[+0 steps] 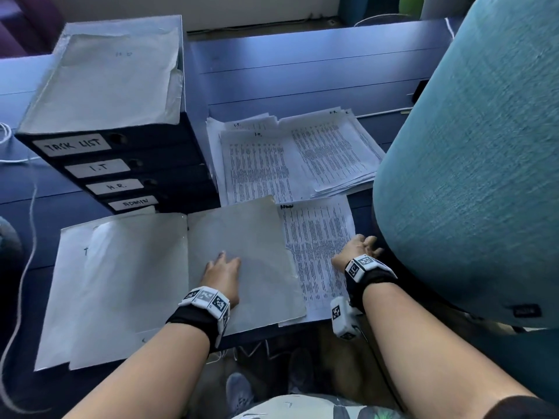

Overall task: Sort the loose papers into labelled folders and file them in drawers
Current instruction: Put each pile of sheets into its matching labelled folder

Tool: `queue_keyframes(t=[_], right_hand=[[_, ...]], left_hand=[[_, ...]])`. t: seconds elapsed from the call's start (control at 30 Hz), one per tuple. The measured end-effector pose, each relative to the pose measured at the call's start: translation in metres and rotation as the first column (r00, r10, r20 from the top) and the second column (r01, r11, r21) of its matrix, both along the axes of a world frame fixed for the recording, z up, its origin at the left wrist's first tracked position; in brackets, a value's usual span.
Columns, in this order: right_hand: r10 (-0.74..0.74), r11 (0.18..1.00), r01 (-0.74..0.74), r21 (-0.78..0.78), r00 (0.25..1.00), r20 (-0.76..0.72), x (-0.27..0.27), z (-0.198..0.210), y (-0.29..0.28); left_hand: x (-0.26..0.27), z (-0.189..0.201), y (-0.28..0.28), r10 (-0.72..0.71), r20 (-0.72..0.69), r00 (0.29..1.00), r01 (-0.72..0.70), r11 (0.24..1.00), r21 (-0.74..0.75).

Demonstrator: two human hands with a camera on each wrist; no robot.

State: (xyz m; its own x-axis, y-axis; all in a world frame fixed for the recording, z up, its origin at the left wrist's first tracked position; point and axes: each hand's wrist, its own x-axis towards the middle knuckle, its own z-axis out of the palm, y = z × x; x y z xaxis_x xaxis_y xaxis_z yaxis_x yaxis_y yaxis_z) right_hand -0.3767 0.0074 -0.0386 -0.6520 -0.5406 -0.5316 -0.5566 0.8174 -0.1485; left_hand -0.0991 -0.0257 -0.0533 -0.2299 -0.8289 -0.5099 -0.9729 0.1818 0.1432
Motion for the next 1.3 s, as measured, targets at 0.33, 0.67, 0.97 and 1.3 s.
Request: queue_keyframes(t=[0.33, 0.67, 0.97, 1.3], right_hand=[[-0.042, 0.947, 0.054, -0.315, 0.998, 0.044, 0.004, 0.010, -0.003], [0.073, 0.583, -0.286, -0.761, 0.951, -0.302, 0.028, 0.113, -0.002], [0.266, 0.316, -0.011, -0.949, 0.961, 0.078, 0.056, 0.125, -0.014], [0.426, 0.341, 0.134, -0.931, 0.860, 0.280, 0.111, 0.105, -0.020]], left_hand=[[0.002, 0.005, 0.002, -0.004, -0.022, 1.000, 0.004, 1.000, 0.010], [0.007, 0.017, -0.004, 0.015, -0.092, 0.996, -0.013, 1.000, 0.026], [0.015, 0.072, -0.040, 0.459, -0.855, 0.241, -0.429, 0.841, 0.330], [0.029, 0.105, -0.030, 0.254, -0.965, -0.058, -0.566, 0.789, 0.241]])
